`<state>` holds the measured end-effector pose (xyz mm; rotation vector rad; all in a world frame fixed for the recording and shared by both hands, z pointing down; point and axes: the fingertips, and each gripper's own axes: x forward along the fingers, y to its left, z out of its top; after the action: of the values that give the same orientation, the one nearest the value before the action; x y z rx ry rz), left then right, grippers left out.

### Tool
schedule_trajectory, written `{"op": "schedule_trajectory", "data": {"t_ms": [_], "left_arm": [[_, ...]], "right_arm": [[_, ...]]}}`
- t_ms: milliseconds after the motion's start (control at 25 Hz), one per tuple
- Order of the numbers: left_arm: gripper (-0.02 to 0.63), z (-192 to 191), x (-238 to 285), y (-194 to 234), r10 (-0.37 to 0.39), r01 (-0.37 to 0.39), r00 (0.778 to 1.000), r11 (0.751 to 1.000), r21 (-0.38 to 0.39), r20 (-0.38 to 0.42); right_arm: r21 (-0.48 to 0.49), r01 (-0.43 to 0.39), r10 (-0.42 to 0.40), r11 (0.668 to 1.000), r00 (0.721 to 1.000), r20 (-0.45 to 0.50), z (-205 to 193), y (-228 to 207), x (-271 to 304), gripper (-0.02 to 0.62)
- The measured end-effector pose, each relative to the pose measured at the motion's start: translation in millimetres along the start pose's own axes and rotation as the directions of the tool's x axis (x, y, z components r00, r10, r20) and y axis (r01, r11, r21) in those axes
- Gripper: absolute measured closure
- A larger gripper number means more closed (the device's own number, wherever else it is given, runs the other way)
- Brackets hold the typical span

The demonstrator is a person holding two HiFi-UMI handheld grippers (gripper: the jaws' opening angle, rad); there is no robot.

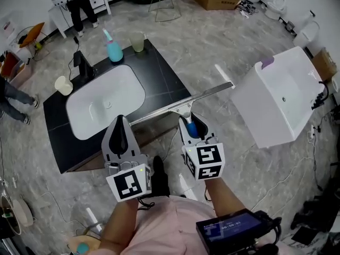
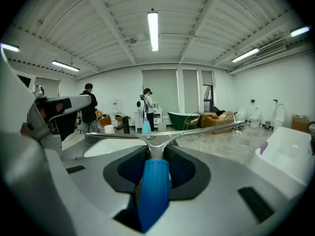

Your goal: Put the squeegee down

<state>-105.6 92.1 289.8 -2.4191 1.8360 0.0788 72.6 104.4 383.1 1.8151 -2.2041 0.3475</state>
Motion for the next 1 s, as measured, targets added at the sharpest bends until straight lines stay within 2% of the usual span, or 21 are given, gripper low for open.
{"op": "schedule_trajectory", "data": {"t_ms": [280, 560, 760, 1000], "left_arm": [[0.597, 7, 79, 48, 0.004, -0.004, 1.000, 1.000, 0.013, 0.010], [0.597, 24, 114, 77, 0.011, -0.012, 0.999, 1.000, 0.023, 0.047], [0.597, 24, 127, 88, 0.020, -0.022, 0.998, 0.999, 0.028, 0.056], [0.597, 12, 141, 91, 0.047, -0.048, 0.998, 0.998, 0.029, 0.035]], "right_arm": [[-0.013, -0.006, 0.006, 1.000, 1.000, 0.024, 54, 7, 81, 0.472], [-0.037, 0.002, 0.001, 0.999, 0.997, 0.077, 100, 12, 117, 0.472], [-0.051, 0.008, -0.003, 0.999, 0.995, 0.099, 116, 11, 132, 0.472], [-0.054, -0.014, 0.018, 0.998, 0.997, 0.081, 113, 5, 154, 0.473]]}}
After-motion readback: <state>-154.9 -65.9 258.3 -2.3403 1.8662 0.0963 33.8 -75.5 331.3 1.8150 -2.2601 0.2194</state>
